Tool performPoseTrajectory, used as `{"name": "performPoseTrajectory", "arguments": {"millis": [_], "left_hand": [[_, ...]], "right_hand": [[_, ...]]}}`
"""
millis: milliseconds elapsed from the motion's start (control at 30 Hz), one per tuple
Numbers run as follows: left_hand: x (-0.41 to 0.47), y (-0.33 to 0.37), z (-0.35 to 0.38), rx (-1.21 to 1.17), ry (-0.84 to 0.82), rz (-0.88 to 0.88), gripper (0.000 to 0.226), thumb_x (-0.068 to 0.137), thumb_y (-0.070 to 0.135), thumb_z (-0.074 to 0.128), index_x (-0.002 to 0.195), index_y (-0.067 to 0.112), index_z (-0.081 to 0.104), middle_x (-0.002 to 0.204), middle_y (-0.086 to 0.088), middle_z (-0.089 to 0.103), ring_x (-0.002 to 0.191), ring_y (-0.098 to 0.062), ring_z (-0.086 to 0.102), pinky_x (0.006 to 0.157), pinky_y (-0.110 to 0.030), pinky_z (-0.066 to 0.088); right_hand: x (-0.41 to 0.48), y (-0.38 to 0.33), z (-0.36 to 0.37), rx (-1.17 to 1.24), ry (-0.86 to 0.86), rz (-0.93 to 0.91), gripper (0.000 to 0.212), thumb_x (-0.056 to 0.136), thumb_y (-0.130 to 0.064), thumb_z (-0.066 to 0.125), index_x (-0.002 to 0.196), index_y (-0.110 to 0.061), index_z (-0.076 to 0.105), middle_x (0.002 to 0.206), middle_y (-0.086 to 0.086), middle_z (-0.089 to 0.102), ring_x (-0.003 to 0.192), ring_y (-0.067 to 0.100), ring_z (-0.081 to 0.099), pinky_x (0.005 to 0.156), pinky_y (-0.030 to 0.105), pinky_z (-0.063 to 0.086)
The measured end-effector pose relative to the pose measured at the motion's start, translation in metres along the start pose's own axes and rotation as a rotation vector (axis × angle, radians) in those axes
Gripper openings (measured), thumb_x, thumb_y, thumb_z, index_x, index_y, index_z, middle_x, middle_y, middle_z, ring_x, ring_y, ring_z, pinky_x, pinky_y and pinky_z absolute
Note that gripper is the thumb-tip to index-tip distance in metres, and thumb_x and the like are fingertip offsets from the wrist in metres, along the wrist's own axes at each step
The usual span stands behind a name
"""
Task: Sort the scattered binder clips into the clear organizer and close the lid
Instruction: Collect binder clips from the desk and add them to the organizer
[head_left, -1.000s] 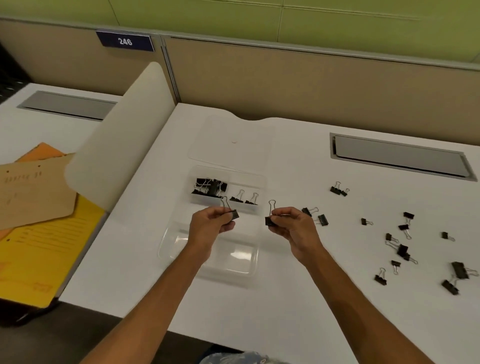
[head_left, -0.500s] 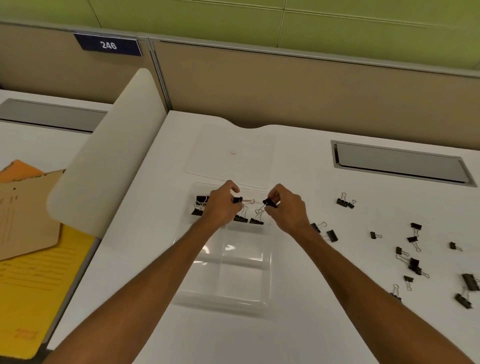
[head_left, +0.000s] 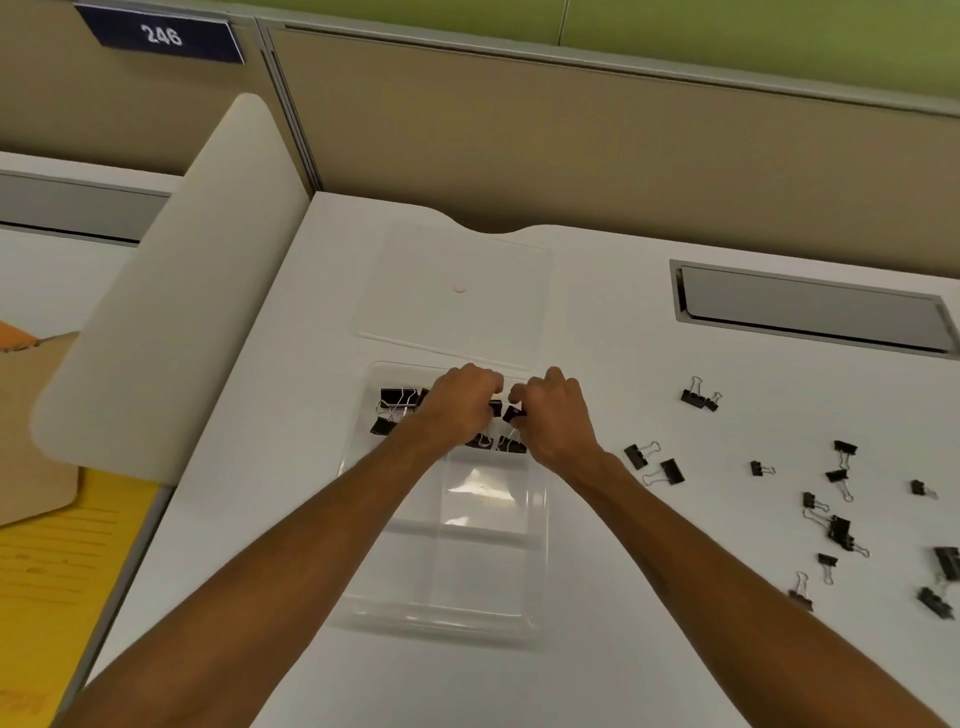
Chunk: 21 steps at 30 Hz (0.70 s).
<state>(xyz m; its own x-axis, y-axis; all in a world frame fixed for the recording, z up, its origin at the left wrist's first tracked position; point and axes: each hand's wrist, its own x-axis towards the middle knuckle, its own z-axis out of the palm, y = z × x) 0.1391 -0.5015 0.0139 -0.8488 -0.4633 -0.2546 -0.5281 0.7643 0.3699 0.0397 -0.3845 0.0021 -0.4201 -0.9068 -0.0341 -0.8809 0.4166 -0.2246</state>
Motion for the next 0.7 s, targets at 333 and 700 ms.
{"name": "performPoseTrajectory", "arguments": {"millis": [333,700], "left_hand": [[-0.010,0.000,0.007,0.010,0.187,0.028,0.041,0.089,-0.004,0.057,0.125,0.015,0.062,0.116,-0.007,0.068,0.105,-0.027,0.063,0.088,-0.036,0.050],[-0.076,0.030,0.021,-0.236,0.431,0.098,0.029,0.090,0.007,0.060,0.118,0.008,0.065,0.142,-0.013,0.049,0.104,-0.027,0.062,0.098,-0.042,0.042]], "right_hand": [[-0.010,0.006,0.001,0.126,0.099,0.012,0.022,0.081,0.004,0.063,0.096,-0.010,0.071,0.082,0.005,0.069,0.084,0.025,0.051,0.070,0.033,0.035],[-0.088,0.041,-0.025,0.262,0.203,0.142,0.017,0.091,-0.014,0.061,0.106,-0.018,0.069,0.105,-0.002,0.069,0.105,0.022,0.053,0.083,0.031,0.027]]}}
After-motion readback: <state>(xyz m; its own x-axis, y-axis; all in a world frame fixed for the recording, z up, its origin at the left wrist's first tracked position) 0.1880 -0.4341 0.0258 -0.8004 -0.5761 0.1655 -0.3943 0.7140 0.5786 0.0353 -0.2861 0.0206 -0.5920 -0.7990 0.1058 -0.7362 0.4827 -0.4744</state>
